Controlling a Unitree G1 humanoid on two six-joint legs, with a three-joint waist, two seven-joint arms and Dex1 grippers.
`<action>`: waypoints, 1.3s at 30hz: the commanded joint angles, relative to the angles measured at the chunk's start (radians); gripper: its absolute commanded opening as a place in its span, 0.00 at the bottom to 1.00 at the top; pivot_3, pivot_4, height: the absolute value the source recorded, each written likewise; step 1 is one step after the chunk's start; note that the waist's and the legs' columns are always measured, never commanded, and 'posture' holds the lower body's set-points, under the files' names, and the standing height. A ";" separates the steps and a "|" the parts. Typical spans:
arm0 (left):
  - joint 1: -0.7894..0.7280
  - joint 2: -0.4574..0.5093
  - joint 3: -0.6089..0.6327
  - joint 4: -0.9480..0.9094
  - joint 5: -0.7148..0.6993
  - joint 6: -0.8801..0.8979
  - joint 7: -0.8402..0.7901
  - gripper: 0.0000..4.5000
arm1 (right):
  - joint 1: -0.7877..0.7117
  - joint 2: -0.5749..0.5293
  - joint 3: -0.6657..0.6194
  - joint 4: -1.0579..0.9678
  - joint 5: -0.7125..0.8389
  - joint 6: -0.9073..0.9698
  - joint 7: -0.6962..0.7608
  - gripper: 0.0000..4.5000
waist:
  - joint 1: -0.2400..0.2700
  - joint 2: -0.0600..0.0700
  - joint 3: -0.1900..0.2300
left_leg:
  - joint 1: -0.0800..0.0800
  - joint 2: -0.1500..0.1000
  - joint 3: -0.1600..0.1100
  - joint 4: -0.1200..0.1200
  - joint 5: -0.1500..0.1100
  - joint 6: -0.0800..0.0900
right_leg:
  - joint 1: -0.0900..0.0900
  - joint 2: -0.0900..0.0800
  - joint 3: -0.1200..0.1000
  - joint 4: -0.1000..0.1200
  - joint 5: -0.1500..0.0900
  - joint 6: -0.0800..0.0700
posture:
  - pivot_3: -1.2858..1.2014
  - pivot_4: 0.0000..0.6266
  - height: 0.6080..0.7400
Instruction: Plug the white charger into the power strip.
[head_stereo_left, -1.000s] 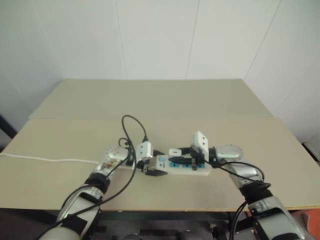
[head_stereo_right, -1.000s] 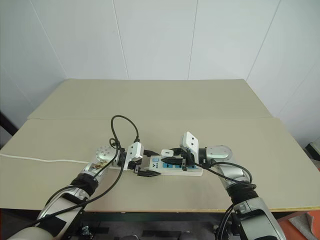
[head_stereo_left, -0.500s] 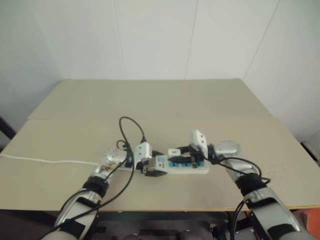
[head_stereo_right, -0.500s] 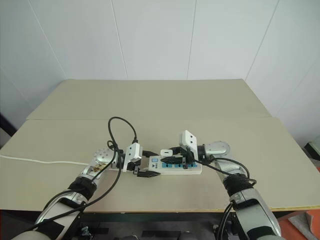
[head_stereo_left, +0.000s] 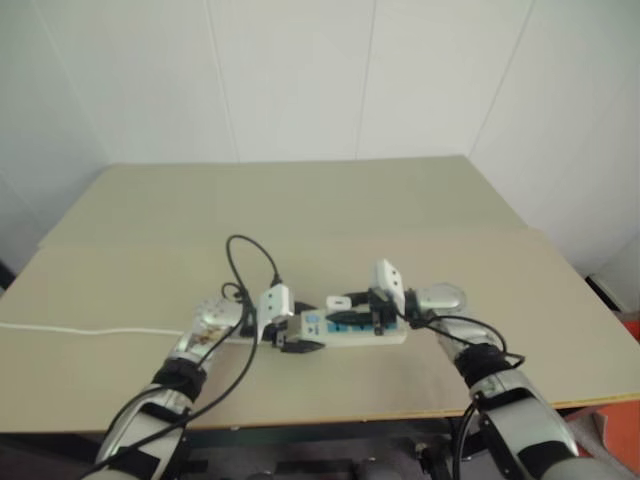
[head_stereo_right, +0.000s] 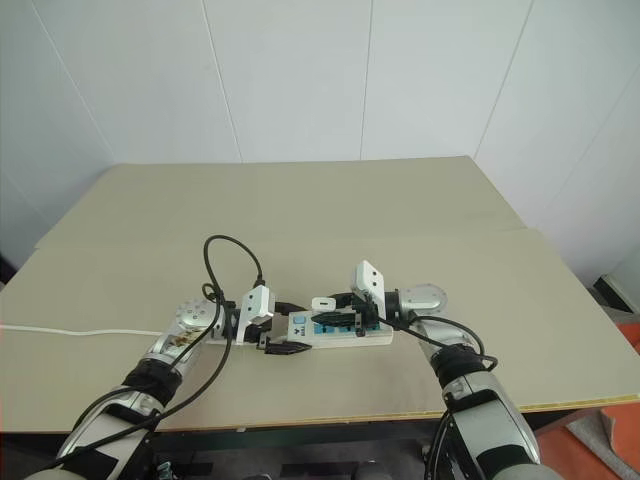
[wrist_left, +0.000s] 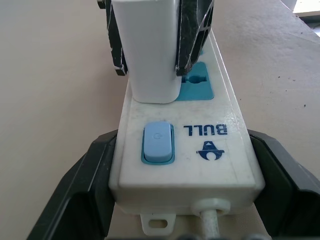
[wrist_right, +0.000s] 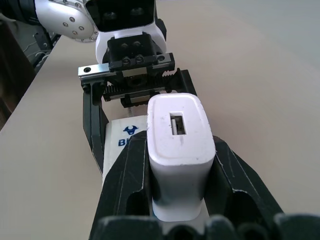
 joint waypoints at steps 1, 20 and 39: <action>0.030 0.082 0.040 0.015 0.049 0.025 0.039 0.73 | 0.070 -0.073 0.056 0.124 -0.127 0.004 0.033 0.25 | 0.000 0.000 0.000 | 0.000 0.000 0.000 0.000 0.000 0.000 | 0.000 0.000 0.000 0.000 0.000 0.000 | 0.52 0.24 1.00; 0.059 0.111 0.051 -0.049 0.040 0.063 0.056 0.73 | 0.005 -0.013 0.101 0.226 -0.163 0.052 0.063 0.25 | -0.018 0.000 -0.003 | 0.002 0.001 0.000 -0.002 0.000 0.000 | 0.000 0.001 0.001 0.001 -0.001 -0.002 | 0.52 0.24 1.00; 0.024 0.049 0.051 -0.021 0.029 0.058 0.083 0.89 | 0.008 -0.051 0.051 0.109 -0.152 0.043 0.074 1.00 | -0.019 -0.014 -0.016 | 0.003 0.002 0.000 -0.002 0.000 0.000 | 0.000 0.001 0.000 0.001 -0.002 -0.002 | 0.52 0.24 1.00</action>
